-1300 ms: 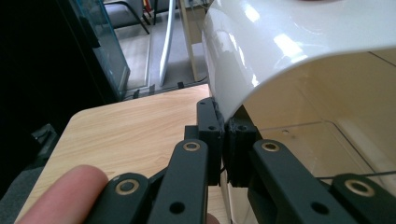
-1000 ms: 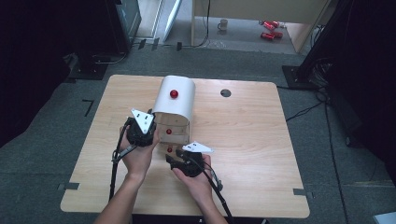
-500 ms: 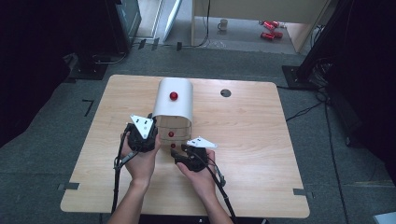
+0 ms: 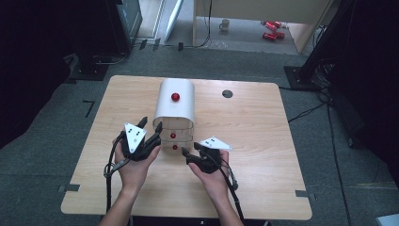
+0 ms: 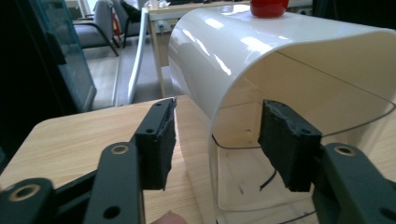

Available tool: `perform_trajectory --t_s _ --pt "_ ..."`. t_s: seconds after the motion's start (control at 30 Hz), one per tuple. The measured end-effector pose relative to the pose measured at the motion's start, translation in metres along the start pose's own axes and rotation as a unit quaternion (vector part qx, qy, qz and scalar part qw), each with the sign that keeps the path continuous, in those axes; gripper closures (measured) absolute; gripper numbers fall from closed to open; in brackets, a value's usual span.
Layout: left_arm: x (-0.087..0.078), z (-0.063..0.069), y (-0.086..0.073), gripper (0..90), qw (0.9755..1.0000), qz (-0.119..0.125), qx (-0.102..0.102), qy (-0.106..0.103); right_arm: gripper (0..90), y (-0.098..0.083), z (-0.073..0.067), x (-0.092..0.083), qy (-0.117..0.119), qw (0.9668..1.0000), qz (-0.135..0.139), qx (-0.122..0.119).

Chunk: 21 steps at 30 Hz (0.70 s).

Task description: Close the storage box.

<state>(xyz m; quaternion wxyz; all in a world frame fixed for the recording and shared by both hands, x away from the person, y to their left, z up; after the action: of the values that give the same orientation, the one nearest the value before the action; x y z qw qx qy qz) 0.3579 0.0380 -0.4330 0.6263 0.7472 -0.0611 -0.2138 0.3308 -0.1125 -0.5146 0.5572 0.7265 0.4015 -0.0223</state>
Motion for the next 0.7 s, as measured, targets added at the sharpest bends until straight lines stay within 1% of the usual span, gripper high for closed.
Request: perform_trajectory --t_s 0.03,0.07,0.1,0.13,0.17,0.2,0.23,0.27,0.3,0.33,0.37,0.4,0.43,0.47,0.5,0.53,0.57,0.6,0.63,0.67,0.7 --pt "0.000 0.000 0.000 43.9 1.0000 0.000 0.000 0.000 44.4 0.000 0.000 0.000 0.000 1.0000 0.000 0.000" --pt "-0.001 -0.001 -0.001 43.9 1.0000 0.004 0.000 -0.007 43.4 0.001 0.003 -0.002 -0.005 1.0000 -0.001 -0.001" --pt "-0.002 -0.002 -0.002 41.7 0.9998 0.008 -0.005 -0.020 39.9 0.001 0.009 -0.007 -0.018 0.9998 -0.004 -0.008" --pt "-0.003 -0.003 -0.007 39.3 0.9989 -0.009 -0.013 -0.044 38.9 0.002 0.013 -0.009 -0.024 0.9997 -0.006 -0.008" --pt "-0.004 -0.004 -0.009 37.3 0.9981 -0.015 -0.017 -0.057 38.0 0.002 0.017 -0.012 -0.029 0.9995 -0.007 -0.010" --pt "-0.004 -0.004 -0.009 35.5 0.9981 -0.015 -0.017 -0.057 38.0 0.002 0.017 -0.012 -0.029 0.9995 -0.007 -0.010" --pt "-0.008 -0.005 -0.013 33.9 0.9965 -0.021 -0.027 -0.076 35.8 0.003 0.023 -0.017 -0.037 0.9992 -0.006 -0.014" --pt "-0.008 -0.005 -0.013 33.2 0.9965 -0.021 -0.027 -0.076 35.8 0.003 0.023 -0.017 -0.037 0.9992 -0.006 -0.014" --pt "-0.010 -0.006 -0.015 33.2 0.9960 -0.024 -0.030 -0.081 34.3 0.004 0.026 -0.020 -0.041 0.9990 -0.007 -0.017" --pt "-0.012 -0.007 -0.018 32.3 0.9955 -0.031 -0.028 -0.085 32.2 0.004 0.029 -0.023 -0.045 0.9987 -0.007 -0.021" --pt "-0.013 -0.010 -0.024 23.6 0.9947 -0.052 -0.023 -0.086 29.1 0.005 0.035 -0.028 -0.054 0.9982 -0.007 -0.025" --pt "-0.013 -0.010 -0.024 18.7 0.9947 -0.052 -0.023 -0.086 27.7 0.005 0.037 -0.030 -0.056 0.9981 -0.007 -0.026" --pt "-0.014 -0.011 -0.028 18.7 0.9931 -0.065 -0.025 -0.094 27.7 0.005 0.037 -0.030 -0.056 0.9981 -0.007 -0.026" --pt "-0.016 -0.012 -0.034 13.5 0.9906 -0.075 -0.030 -0.110 23.4 0.007 0.044 -0.036 -0.065 0.9975 -0.004 -0.027" --pt "-0.016 -0.012 -0.034 12.6 0.9906 -0.075 -0.030 -0.110 23.4 0.007 0.044 -0.036 -0.065 0.9975 -0.004 -0.027" --pt "-0.019 -0.014 -0.043 9.7 0.9888 -0.086 -0.021 -0.120 19.6 0.010 0.051 -0.041 -0.074 0.9969 0.000 -0.024" --pt "-0.019 -0.014 -0.043 8.0 0.9888 -0.086 -0.021 -0.120 19.6 0.010 0.051 -0.041 -0.074 0.9969 0.000 -0.024" --pt "-0.022 -0.015 -0.047 8.0 0.9882 -0.088 -0.016 -0.124 18.5 0.012 0.053 -0.043 -0.076 0.9968 0.001 -0.024" --pt "-0.024 -0.015 -0.051 8.1 0.9872 -0.091 -0.016 -0.131 17.6 0.013 0.056 -0.047 -0.080 0.9965 0.001 -0.025" --pt "-0.028 -0.017 -0.058 7.0 0.9853 -0.097 -0.015 -0.139 13.2 0.014 0.061 -0.051 -0.089 0.9956 -0.003 -0.031" --pt "-0.028 -0.017 -0.058 4.7 0.9853 -0.097 -0.015 -0.139 13.2 0.014 0.061 -0.051 -0.089 0.9956 -0.003 -0.031"
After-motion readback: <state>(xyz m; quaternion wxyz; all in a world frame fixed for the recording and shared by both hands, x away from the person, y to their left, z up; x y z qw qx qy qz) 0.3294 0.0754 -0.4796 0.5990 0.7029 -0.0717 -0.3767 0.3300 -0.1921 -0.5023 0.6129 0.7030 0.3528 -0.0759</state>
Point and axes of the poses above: each handheld gripper's, and its own axes: x roughly forward along the jaws, y roughly out of its top, z roughly to its right, the point moved 9 cm from there along x, roughly forward along the jaws, and after that the axes turned 5 degrees about x, right-handed, at the moved point
